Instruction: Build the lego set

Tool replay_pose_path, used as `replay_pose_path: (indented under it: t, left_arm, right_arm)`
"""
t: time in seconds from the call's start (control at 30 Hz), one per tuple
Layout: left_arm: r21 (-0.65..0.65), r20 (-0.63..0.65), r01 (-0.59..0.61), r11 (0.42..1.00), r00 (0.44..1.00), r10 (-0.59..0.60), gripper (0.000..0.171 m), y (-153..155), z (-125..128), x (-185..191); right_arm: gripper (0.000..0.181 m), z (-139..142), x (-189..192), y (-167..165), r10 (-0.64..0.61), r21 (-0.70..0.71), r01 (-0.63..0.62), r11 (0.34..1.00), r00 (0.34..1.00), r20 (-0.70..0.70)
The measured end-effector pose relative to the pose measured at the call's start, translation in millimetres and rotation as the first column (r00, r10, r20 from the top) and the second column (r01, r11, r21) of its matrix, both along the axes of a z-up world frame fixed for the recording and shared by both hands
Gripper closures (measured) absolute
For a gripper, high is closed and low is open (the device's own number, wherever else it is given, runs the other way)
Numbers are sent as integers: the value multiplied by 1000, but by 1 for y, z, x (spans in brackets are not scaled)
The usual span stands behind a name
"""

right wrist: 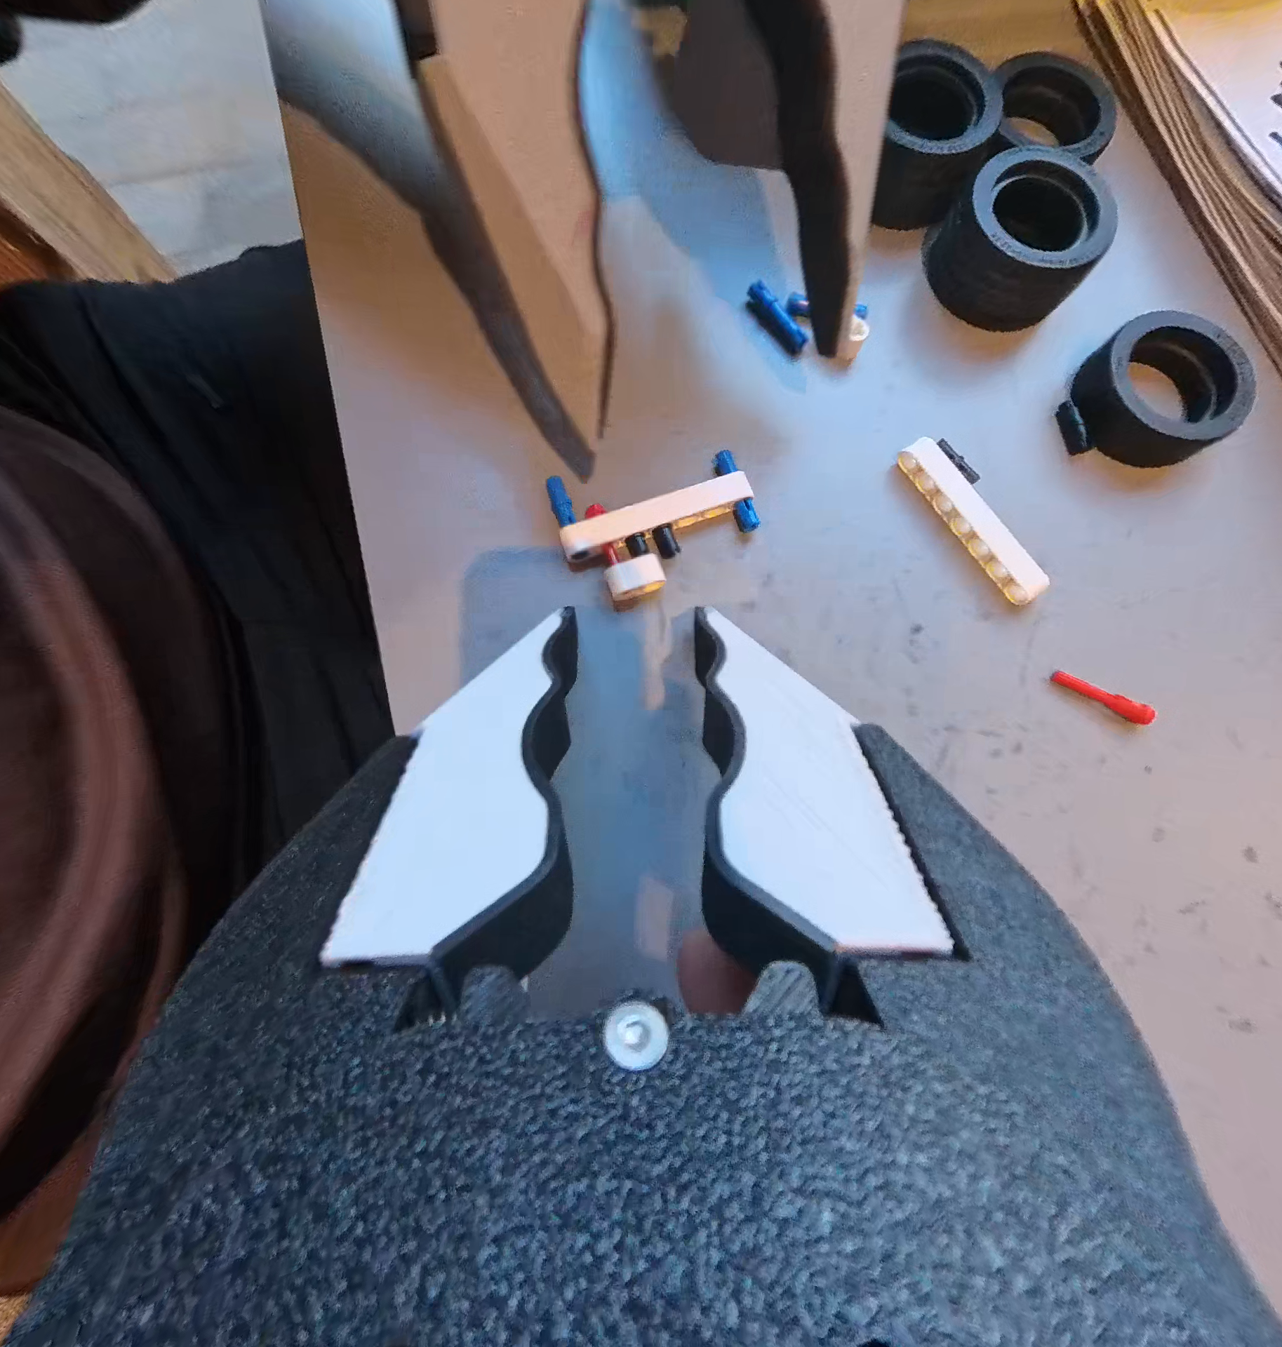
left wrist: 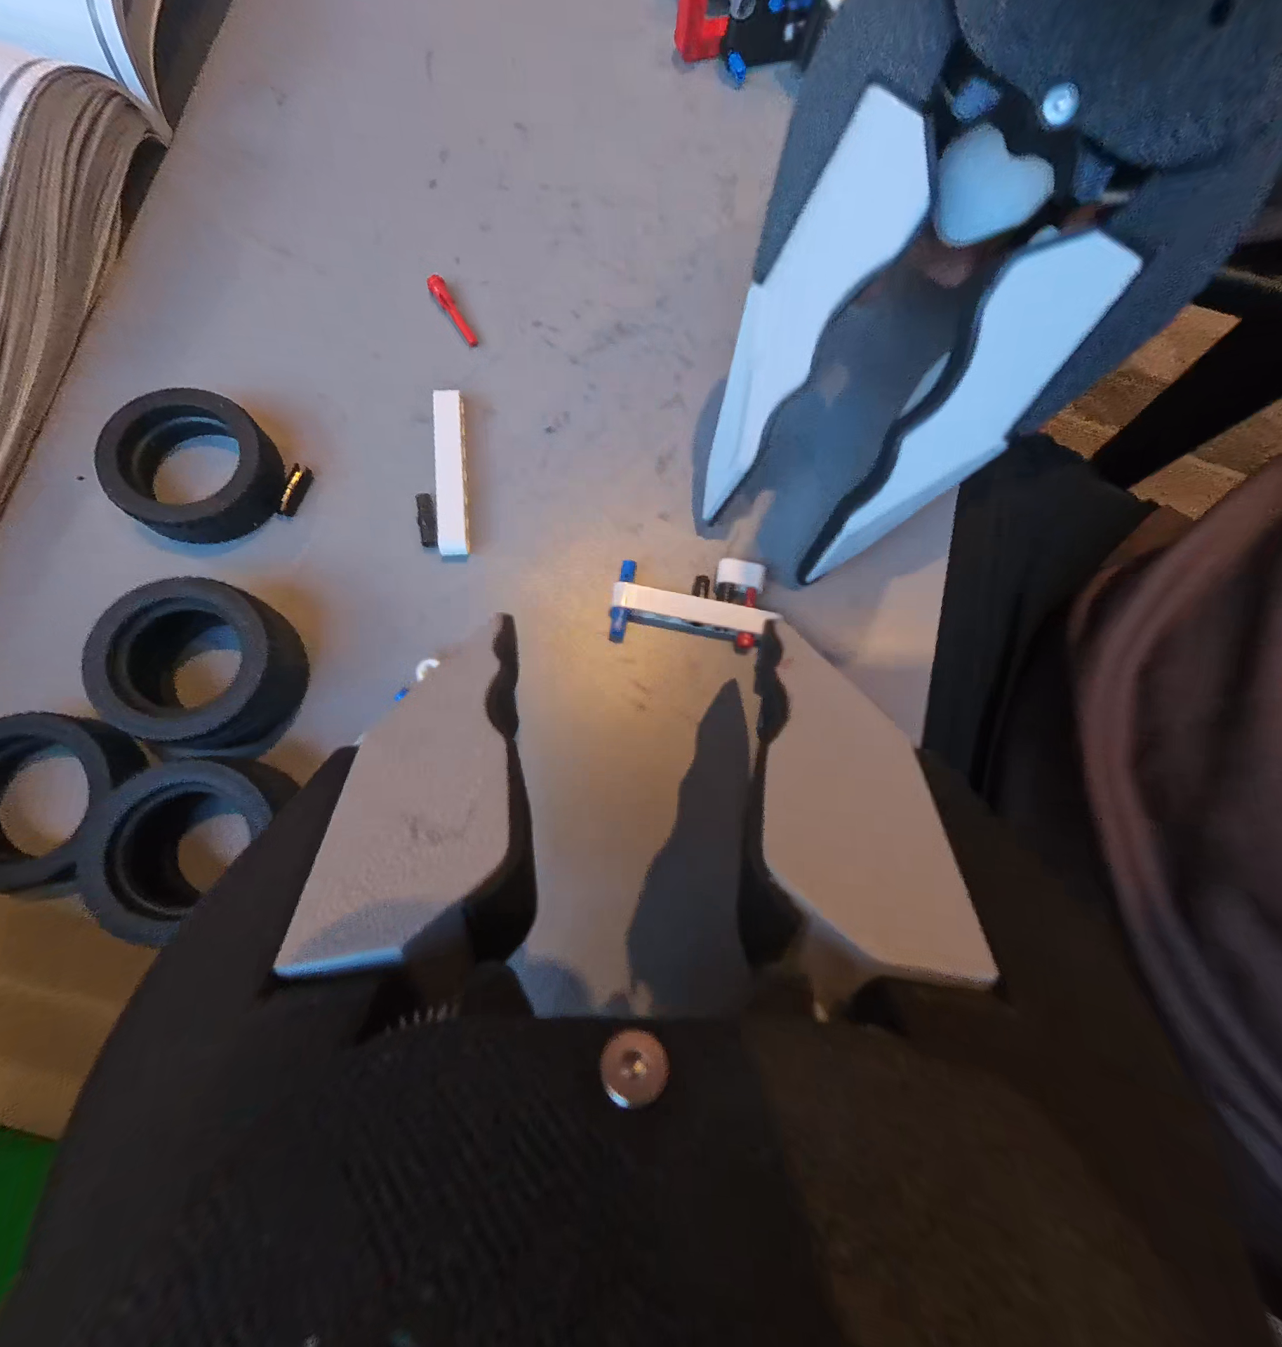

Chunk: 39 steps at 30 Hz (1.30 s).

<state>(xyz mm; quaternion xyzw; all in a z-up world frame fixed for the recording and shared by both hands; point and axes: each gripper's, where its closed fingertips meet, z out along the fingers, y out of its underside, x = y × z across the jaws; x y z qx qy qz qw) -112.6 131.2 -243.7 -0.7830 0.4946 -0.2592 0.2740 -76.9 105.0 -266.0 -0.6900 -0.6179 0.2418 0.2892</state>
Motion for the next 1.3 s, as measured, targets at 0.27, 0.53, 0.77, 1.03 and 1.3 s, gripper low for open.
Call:
replay_pose_path:
  t: [0.27, 0.53, 0.77, 1.03, 1.3]
  left_arm:
    - [-5, -154, 47, 999, 987, -47, 128, 10, -23, -6]
    - [9, -123, 64, 998, 991, -62, 132, -17, -23, 3]
    - [188, -213, 46, 981, 977, -5, 146, -2, -14, -15]
    - [204, -404, 408, 890, 863, -303, 122, -7, -15, -5]
    - [212, -576, 718, 663, 640, -509, 125, -11, -12, 10]
  right_arm:
    - [149, -1, -3, 6, -16, 21, 17, 1000, 1000, -4]
    - [153, -1, 4, 19, -60, 31, 60, 998, 998, -12]
    - [159, 7, 14, 11, -45, -18, 44, 999, 998, -32]
    - [153, 9, 7, -7, -116, -108, 108, 988, 991, -69]
    - [152, -1, 4, -9, -96, -90, 91, 992, 994, -50]
